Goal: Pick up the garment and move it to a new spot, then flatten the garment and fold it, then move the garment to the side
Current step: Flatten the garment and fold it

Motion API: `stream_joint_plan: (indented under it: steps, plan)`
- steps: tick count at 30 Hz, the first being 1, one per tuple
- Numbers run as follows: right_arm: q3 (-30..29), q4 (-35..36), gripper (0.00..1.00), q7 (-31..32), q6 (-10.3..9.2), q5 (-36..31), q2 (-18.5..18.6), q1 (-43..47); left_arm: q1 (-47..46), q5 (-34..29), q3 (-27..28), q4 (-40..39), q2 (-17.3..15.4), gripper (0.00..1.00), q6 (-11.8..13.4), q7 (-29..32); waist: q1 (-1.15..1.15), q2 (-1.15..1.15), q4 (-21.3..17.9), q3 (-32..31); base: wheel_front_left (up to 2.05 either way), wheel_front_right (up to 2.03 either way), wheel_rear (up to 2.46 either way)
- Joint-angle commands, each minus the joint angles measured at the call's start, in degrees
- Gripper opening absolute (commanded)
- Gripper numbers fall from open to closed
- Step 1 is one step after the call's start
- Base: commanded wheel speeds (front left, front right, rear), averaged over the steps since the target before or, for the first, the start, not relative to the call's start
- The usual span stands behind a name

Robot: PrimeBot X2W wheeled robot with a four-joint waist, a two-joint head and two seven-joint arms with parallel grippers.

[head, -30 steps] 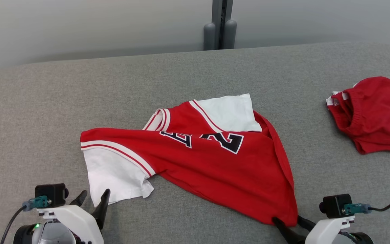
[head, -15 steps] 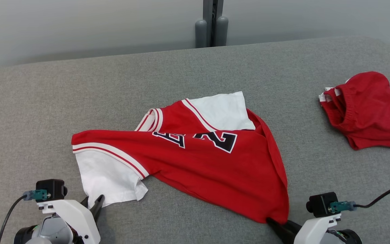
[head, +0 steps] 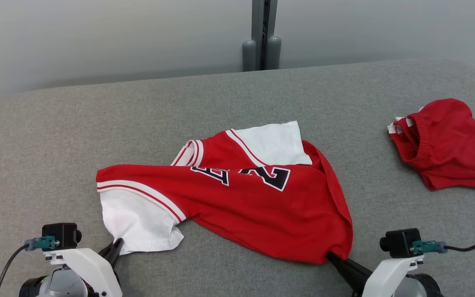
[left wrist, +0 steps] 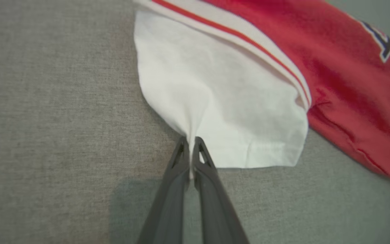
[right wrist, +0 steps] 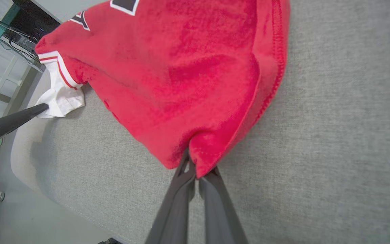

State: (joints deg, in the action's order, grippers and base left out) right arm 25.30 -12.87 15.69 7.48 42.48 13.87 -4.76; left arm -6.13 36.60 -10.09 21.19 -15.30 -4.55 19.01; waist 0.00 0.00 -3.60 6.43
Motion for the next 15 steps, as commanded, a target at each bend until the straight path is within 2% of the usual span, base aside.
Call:
stream_joint_plan:
  steps: [1, 7, 15]
  plan:
    - [-0.46, 1.02, 0.0, -0.66, 0.03, 1.14, 0.94, 0.2, 0.53, 0.59, 0.38, -1.18, -0.51, 0.0, -0.45, -0.47, 0.0, 0.0, 0.31, -0.74, 0.0, 0.0, 0.0]
    - [-1.62, 6.95, 0.0, -0.68, 0.03, 5.87, 3.16, -0.09, 1.45, 1.3, 1.6, -8.75, -2.13, 0.0, -0.49, -0.64, 0.0, 0.0, 0.67, -1.52, 0.0, 0.0, 0.0]
    - [-1.74, 12.86, 0.0, 6.72, 0.03, 12.56, 8.67, -8.44, -6.61, 2.33, 2.47, -16.53, -6.99, 0.0, -1.13, 4.77, 0.0, 0.0, 0.49, 1.83, 0.0, 0.0, 0.0]
